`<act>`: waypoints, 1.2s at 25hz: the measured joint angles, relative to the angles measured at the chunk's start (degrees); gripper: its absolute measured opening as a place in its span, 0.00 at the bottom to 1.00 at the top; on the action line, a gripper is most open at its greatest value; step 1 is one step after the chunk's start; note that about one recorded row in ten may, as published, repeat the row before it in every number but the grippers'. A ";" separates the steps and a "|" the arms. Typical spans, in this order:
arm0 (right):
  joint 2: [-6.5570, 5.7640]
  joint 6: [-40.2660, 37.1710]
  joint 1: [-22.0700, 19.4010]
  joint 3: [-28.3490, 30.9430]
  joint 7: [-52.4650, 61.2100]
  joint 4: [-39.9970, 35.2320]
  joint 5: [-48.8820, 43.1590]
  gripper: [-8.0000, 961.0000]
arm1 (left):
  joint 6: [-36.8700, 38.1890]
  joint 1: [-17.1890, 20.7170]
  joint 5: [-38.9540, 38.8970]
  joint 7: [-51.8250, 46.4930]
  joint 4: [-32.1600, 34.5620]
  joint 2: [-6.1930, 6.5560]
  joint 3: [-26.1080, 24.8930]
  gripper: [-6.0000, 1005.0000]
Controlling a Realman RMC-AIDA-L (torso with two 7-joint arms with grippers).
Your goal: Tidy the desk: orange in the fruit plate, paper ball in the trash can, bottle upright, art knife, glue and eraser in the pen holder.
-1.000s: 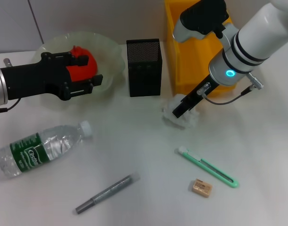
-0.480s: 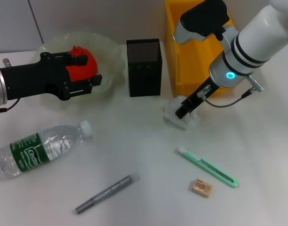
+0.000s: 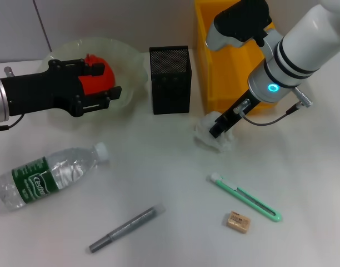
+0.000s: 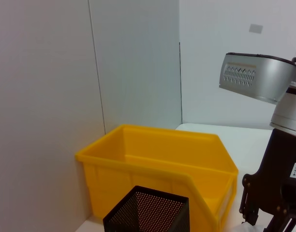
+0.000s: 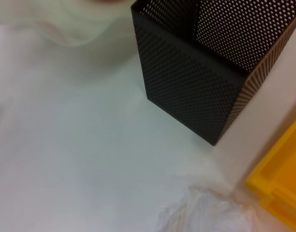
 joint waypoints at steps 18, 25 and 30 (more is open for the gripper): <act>0.00 -12.92 -3.98 -0.68 -0.88 -21.49 5.53 0.36 | -0.53 -0.08 0.00 0.01 0.00 -0.09 0.00 0.61; -0.07 -12.01 -8.68 -0.33 1.34 -35.29 4.83 0.35 | -0.71 -0.08 0.00 0.01 0.05 -0.10 0.00 0.61; -0.12 -9.13 -12.41 0.05 3.11 -43.30 2.56 0.35 | -0.70 -0.15 0.01 0.00 0.09 -0.09 0.00 0.61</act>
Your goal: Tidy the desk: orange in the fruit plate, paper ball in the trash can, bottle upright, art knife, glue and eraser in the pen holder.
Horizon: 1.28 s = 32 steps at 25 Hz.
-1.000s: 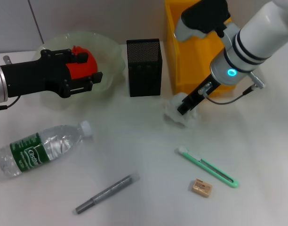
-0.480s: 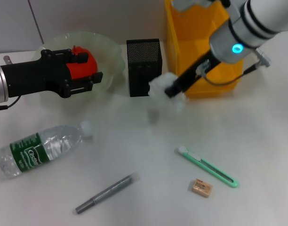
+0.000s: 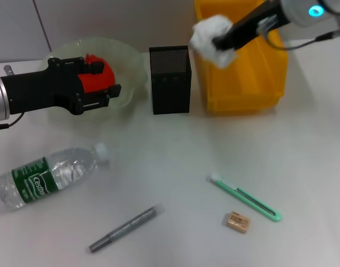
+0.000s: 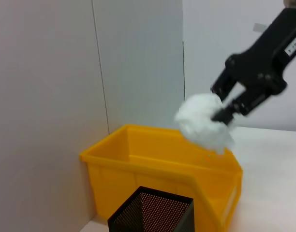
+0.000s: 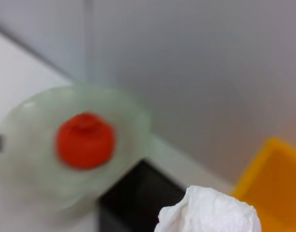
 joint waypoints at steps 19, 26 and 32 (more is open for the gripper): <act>-0.39 10.54 0.38 2.12 1.64 10.49 -8.81 0.39 | 0.00 -0.31 0.00 -0.14 0.09 -0.09 0.00 0.61; -0.36 12.10 1.30 2.24 1.60 13.06 -9.48 0.43 | 0.00 -0.14 0.00 -0.10 1.03 -0.59 0.07 0.61; -0.35 12.45 1.33 2.24 1.57 13.19 -9.49 0.55 | 0.01 0.16 -0.01 -0.09 1.72 -0.89 0.00 0.61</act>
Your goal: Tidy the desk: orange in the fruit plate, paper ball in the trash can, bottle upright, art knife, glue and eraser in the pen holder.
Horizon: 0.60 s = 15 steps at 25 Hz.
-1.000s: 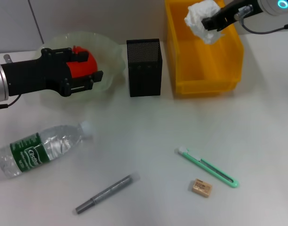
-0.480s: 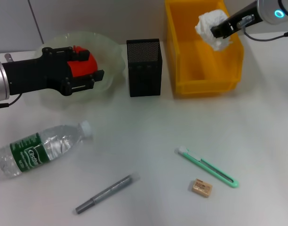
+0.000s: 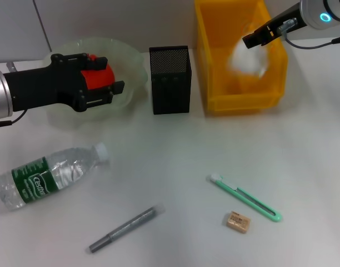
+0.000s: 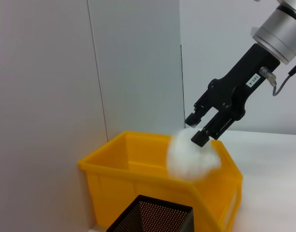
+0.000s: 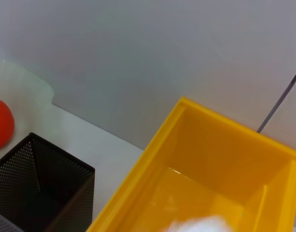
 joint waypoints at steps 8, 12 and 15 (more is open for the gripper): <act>0.17 0.10 -0.16 0.08 0.01 -0.43 0.45 0.66 | -0.06 0.79 -0.46 -0.76 1.90 -0.52 -0.38 0.61; 0.19 -0.91 -0.89 -0.25 -0.95 -1.53 4.08 0.66 | -0.52 0.80 -0.55 -1.89 1.85 -0.50 -0.88 0.61; 0.14 -3.12 -2.58 0.05 -4.60 -3.44 10.70 0.66 | -1.50 1.03 -2.01 -2.53 1.48 -0.55 -0.88 0.61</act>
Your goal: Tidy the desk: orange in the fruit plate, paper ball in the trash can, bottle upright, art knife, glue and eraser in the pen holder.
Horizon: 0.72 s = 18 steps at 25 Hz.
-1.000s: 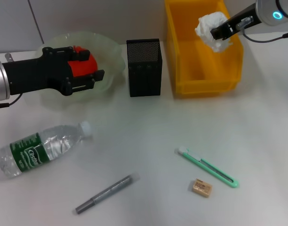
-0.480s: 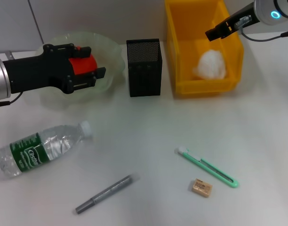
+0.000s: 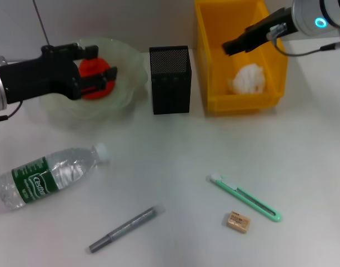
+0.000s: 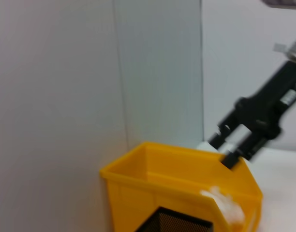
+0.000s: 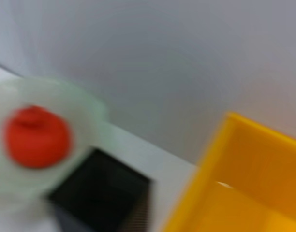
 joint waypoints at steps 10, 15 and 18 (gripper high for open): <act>-0.07 -4.91 -7.68 1.61 -10.15 -4.89 20.64 0.66 | -4.67 3.06 -11.94 -0.77 -1.57 -0.06 -0.61 0.61; -0.08 -4.89 -8.72 2.64 -10.18 -3.97 21.02 0.66 | -7.89 4.72 -16.80 -0.44 -2.05 -0.07 0.05 0.61; -0.03 -4.70 -8.94 2.71 -10.20 -3.12 21.08 0.66 | -9.11 4.63 -17.07 -0.78 -2.08 -0.07 0.37 0.60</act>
